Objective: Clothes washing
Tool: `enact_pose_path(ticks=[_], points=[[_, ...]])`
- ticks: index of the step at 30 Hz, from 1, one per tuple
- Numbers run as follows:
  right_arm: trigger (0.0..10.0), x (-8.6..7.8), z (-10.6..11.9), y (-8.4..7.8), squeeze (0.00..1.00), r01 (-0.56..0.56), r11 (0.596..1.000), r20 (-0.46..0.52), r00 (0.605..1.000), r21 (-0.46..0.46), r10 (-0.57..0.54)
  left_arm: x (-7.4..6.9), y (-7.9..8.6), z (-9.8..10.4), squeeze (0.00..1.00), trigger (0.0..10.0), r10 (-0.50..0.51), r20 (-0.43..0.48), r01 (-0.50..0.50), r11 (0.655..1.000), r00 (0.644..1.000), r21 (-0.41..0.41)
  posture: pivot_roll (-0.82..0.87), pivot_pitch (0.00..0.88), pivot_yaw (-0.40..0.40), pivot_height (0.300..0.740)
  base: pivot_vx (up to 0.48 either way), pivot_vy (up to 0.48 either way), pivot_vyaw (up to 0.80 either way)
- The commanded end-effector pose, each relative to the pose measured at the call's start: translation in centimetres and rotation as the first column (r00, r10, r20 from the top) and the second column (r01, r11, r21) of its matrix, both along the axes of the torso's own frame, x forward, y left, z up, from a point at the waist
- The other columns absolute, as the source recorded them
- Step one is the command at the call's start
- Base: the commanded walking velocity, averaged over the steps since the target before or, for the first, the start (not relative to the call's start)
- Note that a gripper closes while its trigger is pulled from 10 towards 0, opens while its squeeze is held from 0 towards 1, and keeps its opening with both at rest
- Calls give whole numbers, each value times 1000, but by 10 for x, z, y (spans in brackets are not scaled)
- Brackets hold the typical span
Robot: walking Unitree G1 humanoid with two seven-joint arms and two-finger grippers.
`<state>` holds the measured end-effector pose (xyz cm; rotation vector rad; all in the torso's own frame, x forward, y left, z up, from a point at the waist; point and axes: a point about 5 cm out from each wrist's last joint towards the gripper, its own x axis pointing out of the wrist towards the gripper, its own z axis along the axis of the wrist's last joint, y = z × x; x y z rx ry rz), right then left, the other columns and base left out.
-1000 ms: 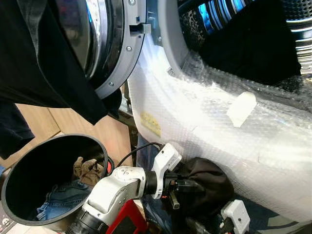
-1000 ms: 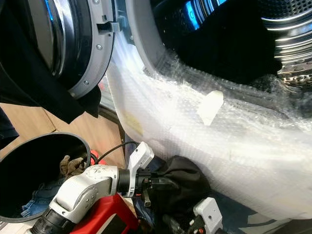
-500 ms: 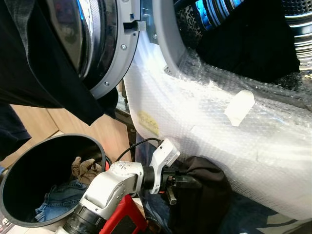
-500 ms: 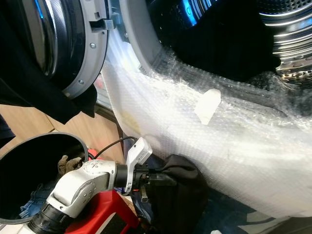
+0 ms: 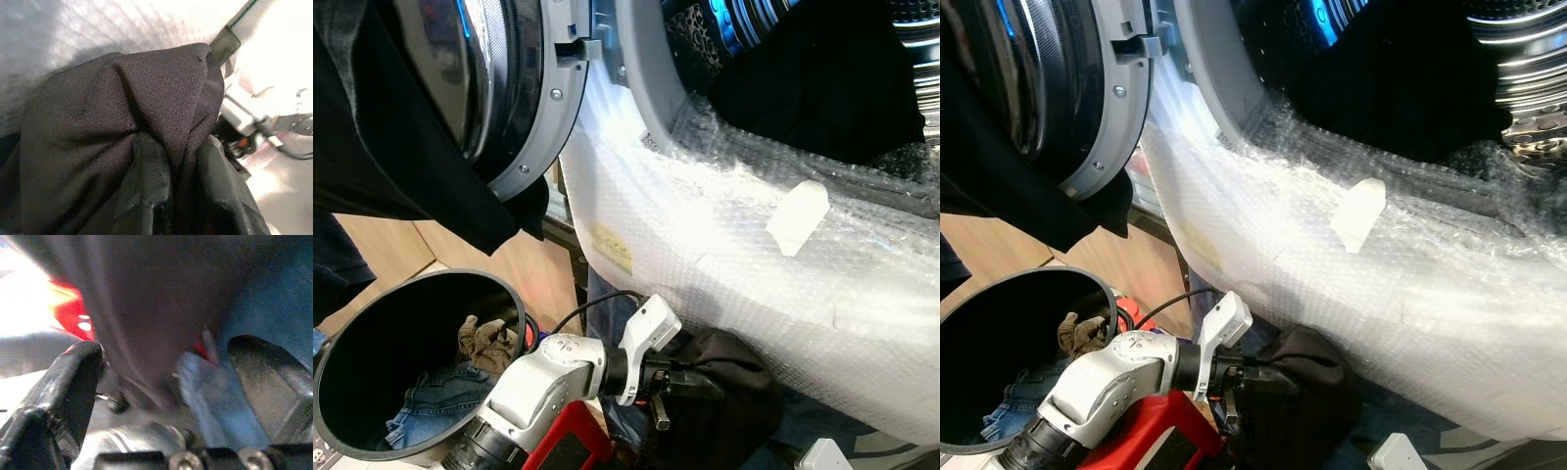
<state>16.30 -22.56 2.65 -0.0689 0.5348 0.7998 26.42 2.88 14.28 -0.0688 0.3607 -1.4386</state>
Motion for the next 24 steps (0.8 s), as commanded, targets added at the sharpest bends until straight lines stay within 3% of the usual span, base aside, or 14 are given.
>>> enact_pose_path(ticks=[1, 6, 13, 16, 24], points=[[10000, -7, 4, 7, 0, -59, 997, -25, 998, 50, 60, -2, -6, 2, 0, 0, -28, 20, 28, 1000, 999, -12, -96, 102, 26, 740, 0, 0, 0], [10000, -4, 2, 11, 0, -49, 998, -42, 998, 38, 51, -4, -14, 3, 0, 0, -39, 22, 40, 999, 999, -23, -98, 96, 23, 740, 0, 0, 0], [10000, 23, -2, 23, 0, 123, 992, -12, 992, 43, -122, -4, -33, 11, 0, 0, -60, 39, 63, 995, 997, -72, -100, 85, 19, 740, 0, 0, 0], [10000, 25, 2, 31, 0, 118, 988, -6, 993, 95, -118, -4, -35, 12, 0, 0, -65, 44, 68, 995, 997, -74, -99, 88, 16, 740, 0, 0, 0], [10000, 22, 3, 31, 0, 129, 983, -17, 992, 129, -127, -2, -43, 14, 0, 0, -86, 72, 91, 994, 994, -66, -97, 95, 19, 740, 0, 0, 0]])
